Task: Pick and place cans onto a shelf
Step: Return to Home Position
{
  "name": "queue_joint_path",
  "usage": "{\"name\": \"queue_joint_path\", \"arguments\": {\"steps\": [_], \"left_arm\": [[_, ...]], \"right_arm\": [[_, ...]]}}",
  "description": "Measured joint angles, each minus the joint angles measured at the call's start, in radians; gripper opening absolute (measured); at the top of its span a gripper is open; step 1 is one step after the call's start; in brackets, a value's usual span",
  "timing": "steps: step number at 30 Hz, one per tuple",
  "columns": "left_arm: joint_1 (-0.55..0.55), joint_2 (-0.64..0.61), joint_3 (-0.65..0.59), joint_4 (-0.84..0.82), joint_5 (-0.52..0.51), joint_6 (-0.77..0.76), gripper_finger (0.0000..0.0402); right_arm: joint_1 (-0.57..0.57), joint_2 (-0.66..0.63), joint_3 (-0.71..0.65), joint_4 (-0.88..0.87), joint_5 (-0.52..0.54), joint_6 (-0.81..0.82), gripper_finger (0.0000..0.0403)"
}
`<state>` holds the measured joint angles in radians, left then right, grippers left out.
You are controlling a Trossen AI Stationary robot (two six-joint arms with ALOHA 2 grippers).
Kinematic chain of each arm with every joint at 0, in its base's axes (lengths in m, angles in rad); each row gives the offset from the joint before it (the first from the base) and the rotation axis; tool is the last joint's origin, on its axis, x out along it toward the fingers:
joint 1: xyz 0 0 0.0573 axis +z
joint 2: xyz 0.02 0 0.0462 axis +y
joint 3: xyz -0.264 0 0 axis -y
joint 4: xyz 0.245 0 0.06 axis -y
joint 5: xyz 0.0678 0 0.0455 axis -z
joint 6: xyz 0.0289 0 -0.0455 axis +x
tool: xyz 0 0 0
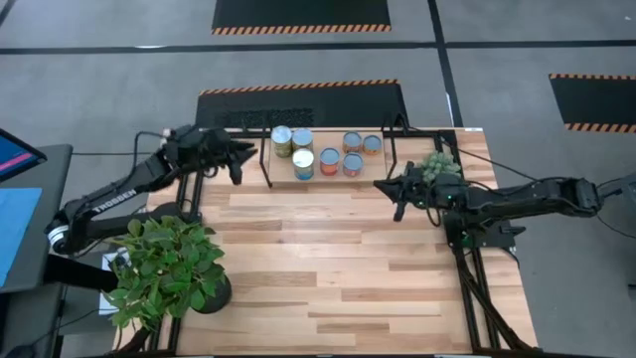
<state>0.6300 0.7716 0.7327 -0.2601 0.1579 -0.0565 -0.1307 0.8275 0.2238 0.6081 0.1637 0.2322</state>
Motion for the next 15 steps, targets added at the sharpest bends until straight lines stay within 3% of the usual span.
{"name": "queue_joint_path", "arguments": {"steps": [5,9,15], "left_arm": [[-0.071,-0.135,-0.225,0.185,-0.13,-0.139,0.0093],[-0.142,-0.285,-0.349,0.209,-0.263,-0.21,0.0093],[-0.26,-0.462,-0.459,0.208,-0.356,-0.231,0.0093]], "right_arm": [[-0.006,-0.04,-0.032,-0.068,0.055,-0.003,0.0033],[-0.023,-0.063,-0.072,-0.078,0.053,-0.004,0.0033],[-0.069,-0.082,-0.148,-0.023,0.059,0.028,0.0033]]}}
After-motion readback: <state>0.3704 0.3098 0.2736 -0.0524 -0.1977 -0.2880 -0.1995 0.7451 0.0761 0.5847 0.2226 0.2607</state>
